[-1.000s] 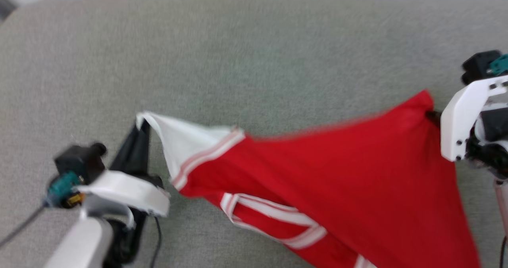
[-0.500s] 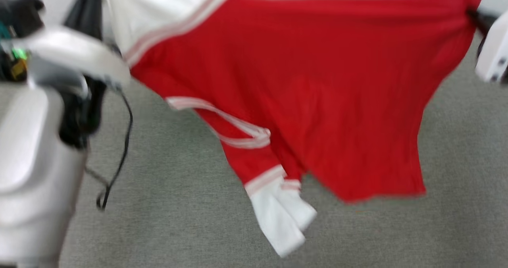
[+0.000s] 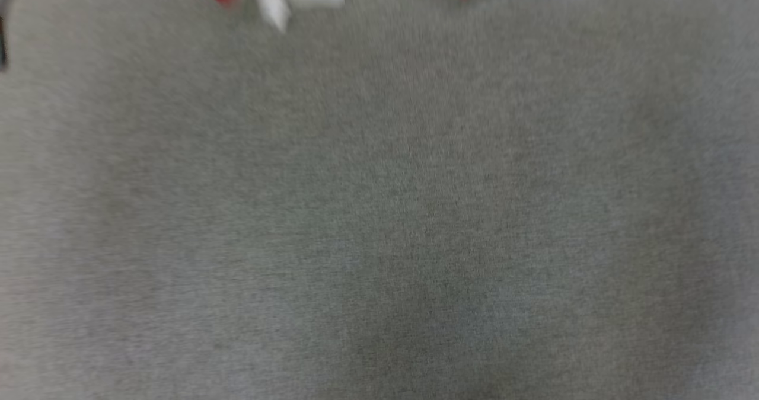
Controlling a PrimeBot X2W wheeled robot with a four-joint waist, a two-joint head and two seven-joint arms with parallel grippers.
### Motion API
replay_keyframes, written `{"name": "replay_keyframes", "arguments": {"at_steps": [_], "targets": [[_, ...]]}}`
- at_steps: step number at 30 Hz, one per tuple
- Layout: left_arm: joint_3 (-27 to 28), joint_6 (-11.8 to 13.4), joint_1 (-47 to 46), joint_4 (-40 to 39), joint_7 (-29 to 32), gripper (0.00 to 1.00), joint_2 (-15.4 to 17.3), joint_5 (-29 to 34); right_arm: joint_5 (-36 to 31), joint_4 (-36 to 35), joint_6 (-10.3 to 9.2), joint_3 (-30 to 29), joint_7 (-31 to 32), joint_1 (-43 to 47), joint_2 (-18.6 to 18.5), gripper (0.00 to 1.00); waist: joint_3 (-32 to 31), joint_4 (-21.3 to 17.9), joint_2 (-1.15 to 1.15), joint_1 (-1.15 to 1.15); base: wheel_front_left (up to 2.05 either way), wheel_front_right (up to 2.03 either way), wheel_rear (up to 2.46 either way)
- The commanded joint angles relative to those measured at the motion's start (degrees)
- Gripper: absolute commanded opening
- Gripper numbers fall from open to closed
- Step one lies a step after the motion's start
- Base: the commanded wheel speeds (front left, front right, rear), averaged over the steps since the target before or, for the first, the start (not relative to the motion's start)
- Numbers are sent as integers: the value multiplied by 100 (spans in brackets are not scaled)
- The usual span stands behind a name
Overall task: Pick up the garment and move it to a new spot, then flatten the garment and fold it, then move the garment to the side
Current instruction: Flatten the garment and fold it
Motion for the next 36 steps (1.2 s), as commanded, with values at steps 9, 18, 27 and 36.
{"name": "replay_keyframes", "arguments": {"at_steps": [9, 18, 27, 36], "targets": [[-52, -77, -1300, 409, -48, 0, 108, 206, -1, 875, -10, 254, -1168, -1384, 36, 0, 1431, -219, 0, -1, 0, 0, 0], [-61, -249, -1100, 946, -348, 0, -58, 37, 355, 1878, -9, 888, -1817, -1790, 115, 0, 1862, -151, 0, -1, 0, 0, 0], [-4, -570, -203, 1442, -815, 0, -246, -280, 758, 2467, -9, 1656, -2169, -1245, 6, 0, 1461, 56, 0, -1, 0, 0, 0], [27, -832, 2163, 1360, -1169, 0, -357, -682, 1388, 2047, -9, 2583, -2277, 626, -472, 0, 132, 301, 0, -1, 0, 0, 0]]}}
